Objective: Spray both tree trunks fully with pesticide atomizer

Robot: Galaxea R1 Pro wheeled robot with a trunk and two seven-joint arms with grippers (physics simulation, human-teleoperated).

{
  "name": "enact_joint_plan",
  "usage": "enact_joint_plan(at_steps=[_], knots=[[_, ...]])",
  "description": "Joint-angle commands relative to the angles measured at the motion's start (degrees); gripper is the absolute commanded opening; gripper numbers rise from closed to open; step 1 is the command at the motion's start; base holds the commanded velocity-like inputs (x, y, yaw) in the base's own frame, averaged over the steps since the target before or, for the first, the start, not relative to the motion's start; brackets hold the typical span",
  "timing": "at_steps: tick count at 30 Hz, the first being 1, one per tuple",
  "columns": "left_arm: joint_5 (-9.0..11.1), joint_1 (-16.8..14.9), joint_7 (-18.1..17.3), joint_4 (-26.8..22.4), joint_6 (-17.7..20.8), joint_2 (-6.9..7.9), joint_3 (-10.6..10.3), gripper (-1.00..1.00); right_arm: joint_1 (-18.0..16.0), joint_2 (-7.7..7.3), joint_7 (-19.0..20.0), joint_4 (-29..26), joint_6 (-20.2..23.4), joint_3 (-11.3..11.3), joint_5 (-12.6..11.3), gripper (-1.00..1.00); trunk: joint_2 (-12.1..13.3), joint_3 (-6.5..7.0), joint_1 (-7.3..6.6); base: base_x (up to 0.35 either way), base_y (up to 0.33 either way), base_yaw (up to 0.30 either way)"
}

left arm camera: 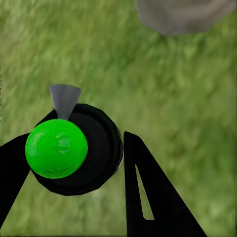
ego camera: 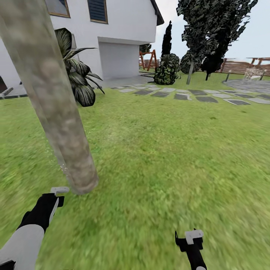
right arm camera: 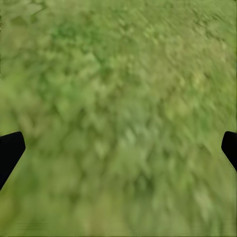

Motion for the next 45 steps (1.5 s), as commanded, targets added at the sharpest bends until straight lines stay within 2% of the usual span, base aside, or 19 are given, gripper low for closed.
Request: enact_joint_plan(at_steps=[1, 17, 19, 21, 22, 24, 27, 30, 31, 32, 34, 35, 36, 38, 40, 41, 42, 44, 45], knots=[[-0.02, -0.05, 0.12, -0.06, 0.25, -0.04, 0.05, -1.0, 0.0, -0.02, -0.26, -0.02, -0.06, 0.47, -0.29, 1.0, -0.02, -0.05, 0.0, 0.095, -0.267, 0.273], [0.31, -0.05, 0.06, -0.14, 0.37, -0.27, -0.03, -1.0, 0.0, 0.06, -0.29, -0.02, -0.06, 0.52, -0.2, 1.0, -0.02, -0.05, 0.0, 0.031, -0.27, 0.277], [0.3, -0.07, -0.04, -0.66, 0.66, -1.35, -0.17, -1.0, 0.0, 0.05, -0.33, -0.02, -0.06, 0.47, -0.26, 1.0, -0.02, -0.05, 0.0, -0.093, -0.132, 0.277], [0.14, -0.7, -0.31, -1.36, 1.53, -3.58, -0.48, -1.0, 0.0, -0.09, -0.35, -0.02, -0.06, 0.46, -0.28, 1.0, -0.02, -0.05, 0.0, -0.02, -0.029, 0.207], [0.11, -0.86, -0.34, -1.43, 1.66, -3.79, -0.6, -1.0, 0.0, -0.1, -0.35, -0.02, -0.06, 0.46, -0.28, 1.0, -0.02, -0.05, 0.0, -0.005, -0.008, 0.087], [0.13, -1.19, -0.56, -1.6, 2.67, -4.08, -1.84, -1.0, 0.0, -0.18, -0.29, -0.02, -0.06, 0.46, -0.29, 1.0, -0.02, -0.05, 0.0, -0.002, -0.003, 0.037], [0.27, -4.54, -0.74, -1.75, 8.45, -4.74, -5.76, -1.0, 0.0, -0.28, -0.26, -0.02, -0.06, 0.45, -0.29, 1.0, -0.02, -0.05, 0.0, -0.001, -0.001, 0.008], [0.36, -6.19, -0.75, -1.77, 10.92, -7.31, -7.07, -1.0, 0.0, -0.3, -0.26, -0.02, -0.06, 0.45, -0.28, 1.0, -0.02, -0.05, 0.0, 0.0, 0.0, 0.001], [0.35, -7.46, -0.76, -1.74, 11.45, -9.18, -7.31, -1.0, 0.0, -0.3, -0.29, -0.02, -0.06, 0.45, -0.29, 1.0, -0.02, -0.05, 0.0, 0.0, 0.0, 0.0], [0.37, -8.46, -0.76, -1.68, 11.65, -9.58, -7.35, -1.0, 0.0, -0.3, -0.32, -0.02, -0.06, 0.45, -0.29, 1.0, -0.02, -0.05, 0.0, 0.0, 0.0, 0.0], [0.31, -10.06, -0.76, -1.65, 12.84, -9.29, -7.13, -1.0, 0.0, -0.3, -0.34, -0.02, -0.06, 0.44, -0.29, 1.0, -0.02, -0.05, 0.0, 0.0, 0.0, 0.0], [0.23, -10.77, -0.76, -1.69, 14.21, -8.49, -7.0, -1.0, 0.0, -0.34, -0.34, -0.02, -0.06, 0.4, -0.29, 1.0, -0.02, -0.05, 0.0, 0.0, 0.0, 0.0], [0.39, -11.27, -0.85, -1.66, 15.69, -5.05, -6.9, -1.0, 0.0, -0.37, -0.35, -0.02, -0.06, 0.38, -0.29, 1.0, -0.02, -0.05, 0.0, 0.0, 0.0, 0.0], [0.75, -11.26, -1.15, -1.57, 16.23, -0.81, -6.86, -1.0, 0.0, -0.38, -0.35, -0.02, -0.06, 0.42, -0.29, 1.0, -0.02, -0.05, 0.0, 0.0, 0.0, 0.0], [0.99, -11.06, -1.3, -1.62, 16.36, 0.14, -6.99, -1.0, 0.0, -0.39, -0.35, -0.02, -0.06, 0.44, -0.29, 1.0, -0.02, -0.05, 0.0, 0.0, 0.0, 0.0], [1.08, -11.2, -1.32, -1.65, 16.39, -0.7, -7.16, -1.0, 0.0, -0.39, -0.33, -0.02, -0.06, 0.45, -0.26, 1.0, -0.02, -0.05, 0.0, 0.0, 0.0, 0.0], [0.98, -11.51, -1.13, -1.65, 16.37, -3.73, -7.31, -1.0, 0.0, -0.39, -0.34, -0.02, -0.06, 0.45, -0.26, 1.0, -0.02, -0.05, 0.0, 0.0, 0.0, 0.0], [0.82, -11.74, -0.94, -1.67, 16.36, -7.54, -7.44, -1.0, 0.0, -0.39, -0.35, -0.02, -0.06, 0.45, -0.26, 1.0, -0.02, -0.05, 0.0, 0.0, 0.0, 0.0], [0.82, -12.06, -0.91, -1.69, 16.38, -8.6, -7.47, -1.0, 0.0, -0.39, -0.35, -0.02, -0.06, 0.44, -0.27, 1.0, -0.02, -0.05, 0.0, 0.0, 0.0, 0.0]])
